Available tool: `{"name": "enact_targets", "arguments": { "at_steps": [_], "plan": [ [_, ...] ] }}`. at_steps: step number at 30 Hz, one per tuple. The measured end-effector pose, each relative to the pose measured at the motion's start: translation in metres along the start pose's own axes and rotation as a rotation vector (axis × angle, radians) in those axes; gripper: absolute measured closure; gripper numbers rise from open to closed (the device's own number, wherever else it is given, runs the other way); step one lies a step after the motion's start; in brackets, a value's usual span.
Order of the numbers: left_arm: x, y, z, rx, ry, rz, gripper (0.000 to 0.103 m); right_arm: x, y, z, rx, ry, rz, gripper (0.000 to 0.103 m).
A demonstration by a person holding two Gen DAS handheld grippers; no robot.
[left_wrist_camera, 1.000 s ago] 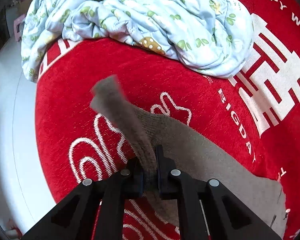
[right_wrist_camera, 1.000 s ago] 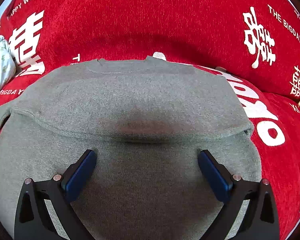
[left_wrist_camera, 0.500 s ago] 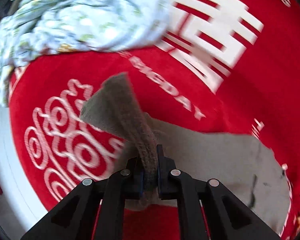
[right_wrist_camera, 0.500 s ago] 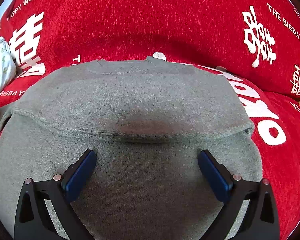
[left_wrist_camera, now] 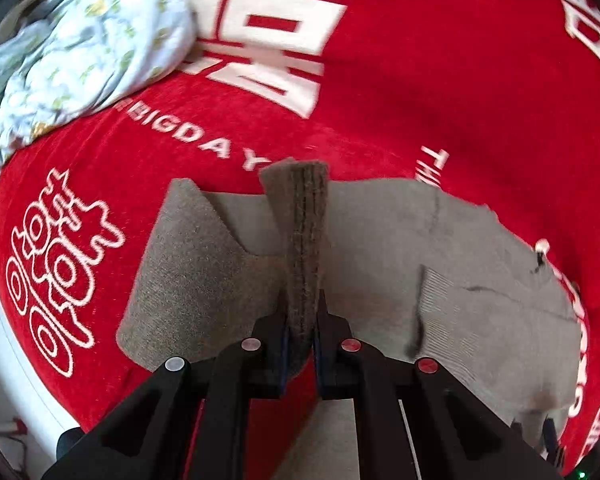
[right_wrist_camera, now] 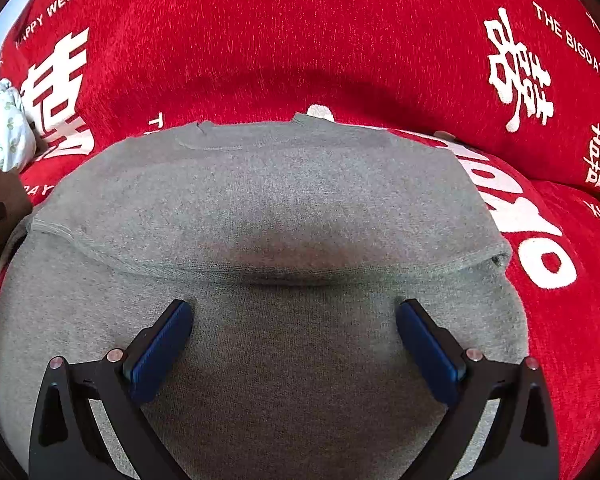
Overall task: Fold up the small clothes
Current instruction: 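Grasp the other sleeve cuff with the left gripper and fold it across the body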
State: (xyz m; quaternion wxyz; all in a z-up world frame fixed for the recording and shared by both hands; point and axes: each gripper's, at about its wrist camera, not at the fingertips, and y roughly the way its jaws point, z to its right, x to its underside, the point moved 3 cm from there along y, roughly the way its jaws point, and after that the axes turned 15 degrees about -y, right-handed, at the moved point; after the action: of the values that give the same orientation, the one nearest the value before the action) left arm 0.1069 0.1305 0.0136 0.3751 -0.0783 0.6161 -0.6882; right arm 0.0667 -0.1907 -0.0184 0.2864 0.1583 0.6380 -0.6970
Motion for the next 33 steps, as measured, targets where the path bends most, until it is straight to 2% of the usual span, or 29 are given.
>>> {"name": "enact_targets", "arguments": {
  "at_steps": [16,22,26,33],
  "plan": [
    [0.025,-0.023,0.106,0.0,0.146,0.029,0.093,0.001,-0.002,0.0,-0.021,0.019,0.011,0.001],
    [0.043,-0.027,0.145,0.014,0.208,0.019,0.093,0.001,-0.008,0.006,-0.068,0.039,0.021,0.001],
    [0.055,-0.026,0.165,0.015,0.237,0.017,0.093,0.01,-0.019,0.013,-0.098,0.059,0.032,0.001],
    [0.082,-0.029,0.204,0.023,0.299,0.016,0.093,0.027,-0.028,0.02,-0.1,0.041,0.053,0.001]
  ]
}}
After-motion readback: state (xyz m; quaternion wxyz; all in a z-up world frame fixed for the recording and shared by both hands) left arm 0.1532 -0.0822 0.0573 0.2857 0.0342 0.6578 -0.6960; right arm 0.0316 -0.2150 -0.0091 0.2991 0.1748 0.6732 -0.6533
